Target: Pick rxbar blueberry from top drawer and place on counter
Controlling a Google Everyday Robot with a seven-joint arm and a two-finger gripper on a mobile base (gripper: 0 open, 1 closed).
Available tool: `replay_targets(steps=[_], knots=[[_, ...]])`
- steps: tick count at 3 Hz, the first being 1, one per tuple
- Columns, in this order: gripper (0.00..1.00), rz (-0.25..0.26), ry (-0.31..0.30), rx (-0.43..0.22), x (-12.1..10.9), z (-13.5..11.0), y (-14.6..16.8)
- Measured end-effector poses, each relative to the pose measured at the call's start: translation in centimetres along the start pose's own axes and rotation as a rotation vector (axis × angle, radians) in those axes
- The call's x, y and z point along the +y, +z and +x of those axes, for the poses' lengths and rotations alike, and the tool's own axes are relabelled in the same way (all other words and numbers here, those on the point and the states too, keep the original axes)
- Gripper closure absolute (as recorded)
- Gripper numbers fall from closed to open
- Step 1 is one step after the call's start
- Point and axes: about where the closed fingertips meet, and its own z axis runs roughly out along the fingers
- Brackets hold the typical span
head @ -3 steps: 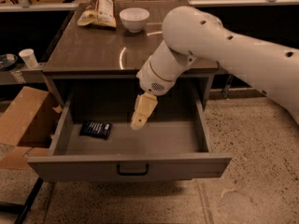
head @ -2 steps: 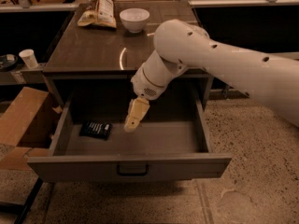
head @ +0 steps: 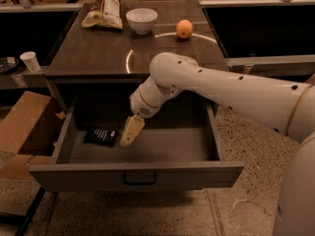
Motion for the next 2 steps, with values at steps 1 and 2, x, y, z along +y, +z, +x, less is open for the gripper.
replay_targets(steps=[1,2], knots=[[0.0,-0.003,-0.007,0.009,0.0,-0.5,0.7],[0.0,0.018,-0.062,-0.005,0.1,-5.0,1.7]])
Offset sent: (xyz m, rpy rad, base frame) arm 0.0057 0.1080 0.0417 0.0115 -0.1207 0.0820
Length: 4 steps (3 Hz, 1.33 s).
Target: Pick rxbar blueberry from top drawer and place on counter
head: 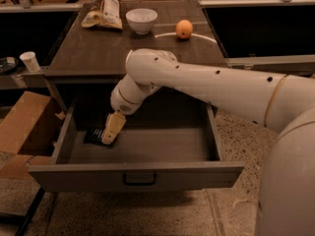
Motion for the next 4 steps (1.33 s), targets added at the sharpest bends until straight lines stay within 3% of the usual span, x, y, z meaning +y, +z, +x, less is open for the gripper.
replay_targets(steps=[1,2,3,4], knots=[[0.0,-0.001,-0.044,-0.042,1.1,-6.5,0.8],[0.0,-0.01,-0.035,-0.061,0.7,-1.2,6.9],[0.0,-0.052,0.006,-0.068,1.4,1.1,11.0],[0.0,-0.055,0.007,-0.073,1.5,1.0,11.2]])
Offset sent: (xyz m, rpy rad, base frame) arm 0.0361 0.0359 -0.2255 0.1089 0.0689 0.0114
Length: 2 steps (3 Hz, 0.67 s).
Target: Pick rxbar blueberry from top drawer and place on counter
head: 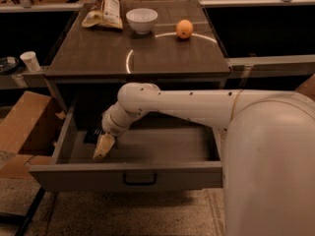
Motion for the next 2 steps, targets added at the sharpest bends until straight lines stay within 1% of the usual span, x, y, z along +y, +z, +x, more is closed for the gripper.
replay_targets(steps=[1,2], knots=[[0.18,-0.012,0.013,-0.024,0.1,-1.8,0.0],[0.42,0.011,0.009,-0.025,-0.5,4.1,2.3]])
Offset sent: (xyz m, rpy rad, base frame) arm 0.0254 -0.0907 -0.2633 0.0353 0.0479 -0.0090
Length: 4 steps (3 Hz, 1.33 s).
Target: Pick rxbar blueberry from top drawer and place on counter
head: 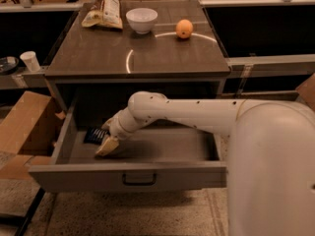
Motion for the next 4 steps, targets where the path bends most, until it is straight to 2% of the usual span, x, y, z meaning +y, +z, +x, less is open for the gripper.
replay_targets(steps=[1,2,3,4], knots=[[0.38,0.0,0.0,0.0,-0.1,-0.5,-0.5],[0.15,0.0,0.0,0.0,-0.1,-1.2,-1.0],[0.14,0.0,0.0,0.0,-0.1,-1.4,-0.9],[0.45,0.002,0.012,-0.007,-0.3,-0.4,-0.7]])
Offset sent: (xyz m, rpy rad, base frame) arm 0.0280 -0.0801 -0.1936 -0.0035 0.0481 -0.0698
